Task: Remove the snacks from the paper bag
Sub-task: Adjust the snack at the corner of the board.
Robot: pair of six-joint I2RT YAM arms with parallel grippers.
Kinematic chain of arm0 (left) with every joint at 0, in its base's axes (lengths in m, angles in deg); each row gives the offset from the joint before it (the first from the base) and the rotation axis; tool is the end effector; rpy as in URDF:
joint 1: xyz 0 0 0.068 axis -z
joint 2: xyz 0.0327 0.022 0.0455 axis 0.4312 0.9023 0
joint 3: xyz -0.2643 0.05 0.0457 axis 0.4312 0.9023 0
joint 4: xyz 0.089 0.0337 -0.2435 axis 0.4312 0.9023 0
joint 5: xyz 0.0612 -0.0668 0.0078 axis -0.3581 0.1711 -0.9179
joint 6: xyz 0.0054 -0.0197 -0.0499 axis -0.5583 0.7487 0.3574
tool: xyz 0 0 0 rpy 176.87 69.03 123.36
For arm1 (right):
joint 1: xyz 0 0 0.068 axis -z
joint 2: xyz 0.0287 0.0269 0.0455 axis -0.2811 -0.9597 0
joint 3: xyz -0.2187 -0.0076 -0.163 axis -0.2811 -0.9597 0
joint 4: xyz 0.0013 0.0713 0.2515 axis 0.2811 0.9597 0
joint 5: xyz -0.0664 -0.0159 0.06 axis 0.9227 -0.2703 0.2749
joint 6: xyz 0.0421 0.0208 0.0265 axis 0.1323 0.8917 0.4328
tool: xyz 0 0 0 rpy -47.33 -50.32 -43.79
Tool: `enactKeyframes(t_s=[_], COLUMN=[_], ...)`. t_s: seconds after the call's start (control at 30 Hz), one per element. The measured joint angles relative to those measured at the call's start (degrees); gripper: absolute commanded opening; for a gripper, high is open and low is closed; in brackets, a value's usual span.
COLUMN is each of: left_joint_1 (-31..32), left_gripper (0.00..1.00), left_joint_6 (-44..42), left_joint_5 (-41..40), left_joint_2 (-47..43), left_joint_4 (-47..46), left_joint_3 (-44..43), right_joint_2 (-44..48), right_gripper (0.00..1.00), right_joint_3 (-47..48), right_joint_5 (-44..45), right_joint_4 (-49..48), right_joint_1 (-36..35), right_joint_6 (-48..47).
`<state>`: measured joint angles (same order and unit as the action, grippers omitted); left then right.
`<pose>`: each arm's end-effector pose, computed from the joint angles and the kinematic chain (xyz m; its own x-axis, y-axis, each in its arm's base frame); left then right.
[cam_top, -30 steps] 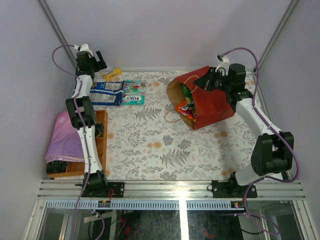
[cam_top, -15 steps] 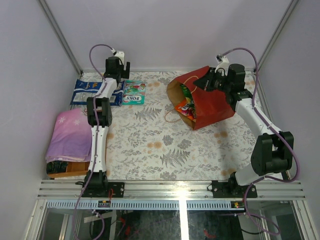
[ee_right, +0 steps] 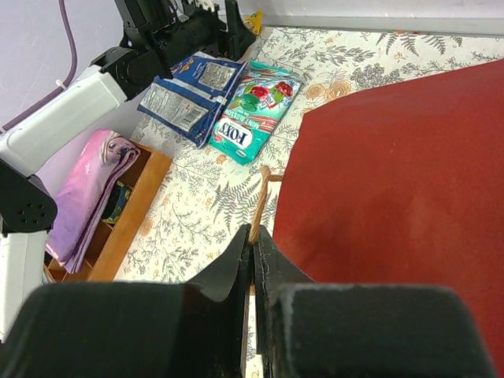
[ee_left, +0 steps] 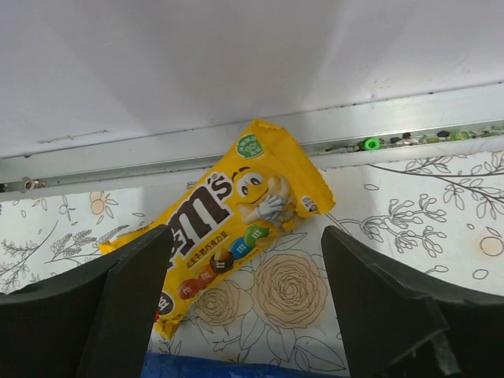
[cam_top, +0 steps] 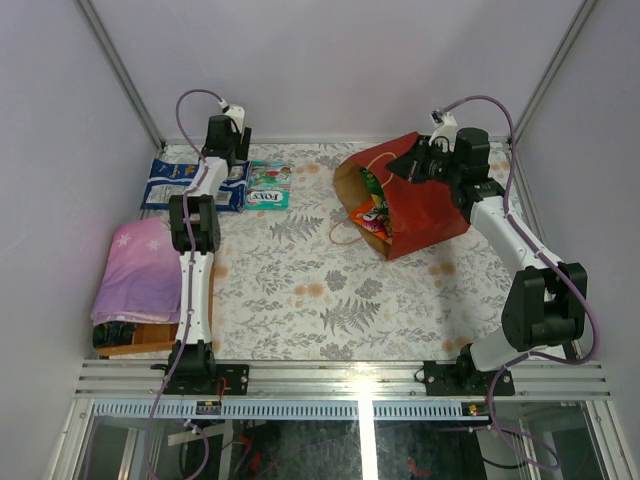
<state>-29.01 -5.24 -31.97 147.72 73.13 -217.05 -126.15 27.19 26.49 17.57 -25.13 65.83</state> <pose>0.6113 0.0409 0.1393 -0.4817 0.2634 -0.8358 -0.0151 0.9511 0.3085 0.3554 0.0766 0.3380 -0.4615 0.2707 -0.8448 -0.5616 0.6480 0.5145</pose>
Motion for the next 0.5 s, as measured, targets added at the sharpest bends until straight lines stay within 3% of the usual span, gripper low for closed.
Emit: enactKeyframes(t_s=[0.1, 0.3, 0.5], left_joint_1=[0.07, 0.26, 0.26], left_gripper=[0.64, 0.60, 0.37], left_joint_6=[-1.29, -2.84, -4.33], left_joint_5=[0.50, 1.29, 1.79], left_joint_2=[0.20, 0.61, 0.76], left_joint_4=[0.07, 0.55, 1.44], left_joint_3=[0.00, -0.11, -0.50], right_joint_2=[0.00, -0.02, -0.02], right_gripper=[0.00, 0.00, 0.00], right_joint_3=[0.00, 0.04, 0.57], right_joint_5=[0.00, -0.26, -0.37], right_joint_4=[0.35, 1.16, 1.38], right_joint_1=[-0.04, -0.07, -0.09], right_joint_6=[-0.15, -0.17, -0.22])
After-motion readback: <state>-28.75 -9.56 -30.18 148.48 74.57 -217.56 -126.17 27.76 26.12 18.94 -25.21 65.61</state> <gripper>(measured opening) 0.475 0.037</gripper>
